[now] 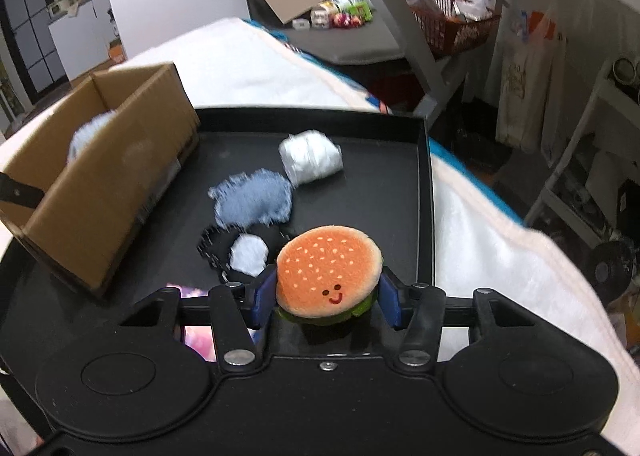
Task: Organize soft objects
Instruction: 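Carry the hamburger plush into the box and open the right gripper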
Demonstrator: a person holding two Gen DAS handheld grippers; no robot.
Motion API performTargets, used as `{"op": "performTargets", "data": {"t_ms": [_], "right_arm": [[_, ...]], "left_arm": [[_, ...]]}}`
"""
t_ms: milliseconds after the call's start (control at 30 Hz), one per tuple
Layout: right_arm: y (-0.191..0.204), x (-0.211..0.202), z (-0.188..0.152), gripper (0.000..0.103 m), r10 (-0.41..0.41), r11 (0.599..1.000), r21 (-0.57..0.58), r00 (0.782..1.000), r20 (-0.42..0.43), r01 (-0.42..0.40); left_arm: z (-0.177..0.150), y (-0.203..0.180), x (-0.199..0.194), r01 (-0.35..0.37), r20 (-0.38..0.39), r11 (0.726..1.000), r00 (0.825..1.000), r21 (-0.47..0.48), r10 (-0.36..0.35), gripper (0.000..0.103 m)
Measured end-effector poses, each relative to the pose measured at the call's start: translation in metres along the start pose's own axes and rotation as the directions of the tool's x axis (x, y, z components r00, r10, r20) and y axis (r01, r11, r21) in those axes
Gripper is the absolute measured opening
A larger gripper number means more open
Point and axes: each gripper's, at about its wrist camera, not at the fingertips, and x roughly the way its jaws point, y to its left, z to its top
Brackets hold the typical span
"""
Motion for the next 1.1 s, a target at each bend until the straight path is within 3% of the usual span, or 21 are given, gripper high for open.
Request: {"op": "performTargets", "data": {"t_ms": [567, 667, 833, 933, 1100], "right_arm": [[0.035, -0.026, 0.041, 0.051, 0.075, 0.996, -0.052, 0.992, 0.100, -0.070], [0.046, -0.032, 0.049, 0.051, 0.087, 0.994, -0.080, 0.990, 0.113, -0.078], [0.062, -0.039, 0.060, 0.051, 0.108, 0.988, -0.123, 0.986, 0.130, -0.092], [0.072, -0.040, 0.068, 0.051, 0.120, 0.985, -0.137, 0.983, 0.140, -0.101], [0.089, -0.038, 0.080, 0.051, 0.139, 0.979, -0.170, 0.979, 0.146, -0.113]], "left_arm": [[-0.005, 0.014, -0.007, 0.030, 0.036, 0.999, 0.999, -0.035, -0.029, 0.075], [-0.007, 0.016, -0.005, 0.037, 0.045, 0.999, 0.998, -0.036, -0.035, 0.067], [-0.006, 0.023, -0.006, 0.052, 0.053, 0.997, 0.997, -0.063, -0.049, 0.043], [-0.003, 0.027, -0.006, 0.056, 0.060, 0.996, 0.997, -0.065, -0.052, 0.035], [0.000, 0.035, -0.003, 0.066, 0.063, 0.995, 0.996, -0.073, -0.062, 0.030]]}}
